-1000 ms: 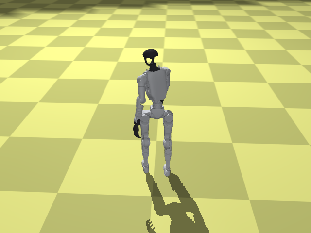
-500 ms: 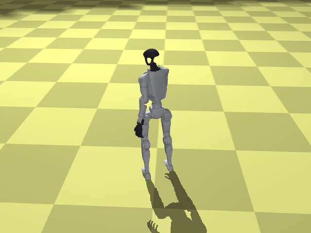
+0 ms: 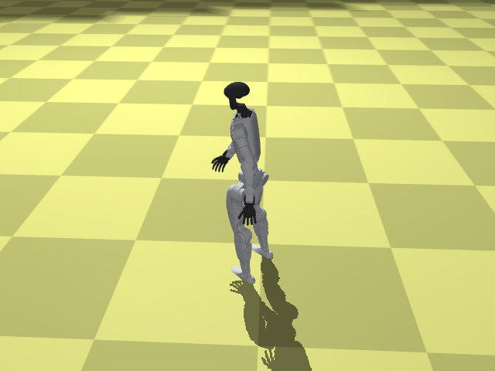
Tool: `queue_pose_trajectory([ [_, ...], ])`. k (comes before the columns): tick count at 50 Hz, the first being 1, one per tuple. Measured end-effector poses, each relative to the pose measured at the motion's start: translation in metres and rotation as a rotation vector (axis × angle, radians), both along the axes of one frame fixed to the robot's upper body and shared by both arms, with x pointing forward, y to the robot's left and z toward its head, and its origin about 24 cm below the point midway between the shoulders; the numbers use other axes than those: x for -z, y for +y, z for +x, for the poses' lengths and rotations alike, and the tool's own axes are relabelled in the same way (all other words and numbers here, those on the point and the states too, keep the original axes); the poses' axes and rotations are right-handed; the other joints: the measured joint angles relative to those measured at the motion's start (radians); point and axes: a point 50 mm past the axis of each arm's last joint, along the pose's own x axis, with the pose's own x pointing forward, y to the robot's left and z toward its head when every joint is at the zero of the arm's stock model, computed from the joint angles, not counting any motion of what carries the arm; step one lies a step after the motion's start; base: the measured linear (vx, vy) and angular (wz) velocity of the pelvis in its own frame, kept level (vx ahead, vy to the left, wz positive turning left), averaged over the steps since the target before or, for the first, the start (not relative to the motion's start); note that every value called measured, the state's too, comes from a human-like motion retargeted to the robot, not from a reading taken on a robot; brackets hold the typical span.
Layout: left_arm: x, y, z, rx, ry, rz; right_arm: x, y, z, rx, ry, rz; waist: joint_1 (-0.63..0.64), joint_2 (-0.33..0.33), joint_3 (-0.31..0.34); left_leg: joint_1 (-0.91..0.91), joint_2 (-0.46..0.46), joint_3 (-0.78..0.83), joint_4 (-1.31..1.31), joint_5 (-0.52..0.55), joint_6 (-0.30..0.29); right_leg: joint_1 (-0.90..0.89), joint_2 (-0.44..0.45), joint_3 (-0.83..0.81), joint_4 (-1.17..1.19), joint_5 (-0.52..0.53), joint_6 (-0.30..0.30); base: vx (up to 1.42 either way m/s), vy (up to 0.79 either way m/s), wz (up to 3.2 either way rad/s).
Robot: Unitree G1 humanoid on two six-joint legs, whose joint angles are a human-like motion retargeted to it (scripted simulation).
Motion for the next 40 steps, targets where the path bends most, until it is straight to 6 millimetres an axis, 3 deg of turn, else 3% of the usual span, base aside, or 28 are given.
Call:
queue_pose_trajectory([
  [3, 0.000, -0.001, -0.001, -0.003, -0.015, -0.001, 0.002, 0.001, -0.003, -0.025, 0.018, -0.014, -0.021, -0.013, -0.002, 0.021, -0.027, -0.083, -0.008, -0.005, 0.014, 0.005, -0.013, 0.126, -0.110, 0.149, 0.037, 0.28, -0.15, 1.46],
  [8, 0.001, -0.002, -0.001, -0.008, -0.008, 0.000, 0.000, 0.005, 0.003, -0.043, 0.017, -0.033, 0.021, -0.026, -0.005, 0.017, -0.039, -0.115, 0.013, -0.016, 0.060, 0.033, -0.039, 0.054, -0.076, 0.103, 0.087, 0.25, -0.17, 0.85],
  [13, 0.002, -0.007, -0.011, -0.019, 0.030, -0.022, -0.005, 0.009, 0.013, -0.054, 0.010, -0.033, 0.065, -0.051, 0.014, -0.057, -0.053, 0.161, 0.095, -0.070, 0.110, 0.083, -0.076, -0.024, -0.098, 0.095, 0.112, 0.21, -0.11, 0.78],
  [17, 0.001, -0.007, -0.026, -0.037, 0.076, -0.032, -0.010, 0.016, 0.021, -0.065, -0.019, -0.015, 0.092, -0.069, -0.011, -0.123, -0.036, 0.428, 0.043, -0.040, 0.080, 0.092, -0.072, -0.095, -0.097, 0.071, 0.125, 0.23, -0.01, 0.76],
  [20, 0.000, -0.004, -0.035, -0.087, 0.096, -0.026, -0.011, 0.018, 0.023, -0.068, -0.034, -0.006, 0.111, -0.069, -0.025, -0.141, -0.024, 0.476, -0.004, 0.034, 0.065, 0.120, -0.047, -0.149, -0.101, 0.044, 0.107, 0.24, 0.03, 0.76],
  [23, -0.001, -0.001, -0.033, -0.139, 0.095, -0.016, -0.014, 0.014, 0.025, -0.047, -0.045, -0.006, 0.113, -0.056, -0.003, -0.112, -0.017, 0.379, 0.010, 0.020, 0.086, 0.163, -0.036, -0.210, -0.060, 0.026, 0.047, 0.24, 0.05, 1.05],
  [27, -0.001, 0.004, -0.027, -0.140, 0.090, 0.002, -0.010, 0.008, 0.018, -0.009, -0.036, 0.002, 0.093, -0.014, 0.014, -0.059, 0.016, 0.260, 0.026, 0.008, 0.069, 0.096, -0.012, -0.168, 0.213, -0.014, -0.096, 0.24, 0.04, 1.52],
  [30, -0.002, 0.006, -0.020, -0.116, 0.065, 0.021, -0.004, 0.005, 0.008, 0.003, -0.024, 0.002, 0.065, -0.002, 0.013, -0.033, 0.018, 0.155, 0.014, 0.016, 0.037, 0.003, 0.018, -0.076, 0.336, -0.042, -0.066, 0.24, -0.01, 1.94],
  [32, -0.001, 0.003, -0.022, -0.092, 0.045, 0.019, 0.000, 0.003, -0.001, -0.001, -0.027, -0.002, 0.023, 0.005, 0.000, -0.050, 0.010, 0.084, 0.062, -0.004, -0.002, -0.008, 0.019, -0.057, 0.265, -0.031, -0.026, 0.24, -0.02, 2.14],
  [35, 0.000, -0.001, -0.017, -0.099, 0.027, 0.011, 0.002, 0.002, -0.003, -0.012, -0.003, -0.006, -0.007, 0.000, 0.013, 0.003, -0.011, -0.028, -0.017, 0.031, -0.016, 0.000, 0.032, 0.065, 0.043, 0.024, -0.001, 0.23, -0.07, 1.92],
  [38, 0.001, -0.006, -0.021, -0.099, 0.018, 0.005, 0.006, 0.002, -0.009, -0.033, 0.022, -0.013, -0.035, -0.022, 0.019, 0.028, -0.054, -0.129, -0.031, 0.030, -0.004, 0.015, 0.021, 0.232, -0.125, 0.153, 0.049, 0.23, -0.10, 1.84],
  [40, 0.001, -0.007, -0.019, -0.102, 0.012, 0.006, 0.006, 0.002, -0.009, -0.036, 0.025, -0.016, -0.027, -0.029, 0.021, 0.038, -0.066, -0.183, -0.040, 0.026, 0.014, 0.022, 0.008, 0.236, -0.134, 0.174, 0.068, 0.20, -0.13, 1.35],
])
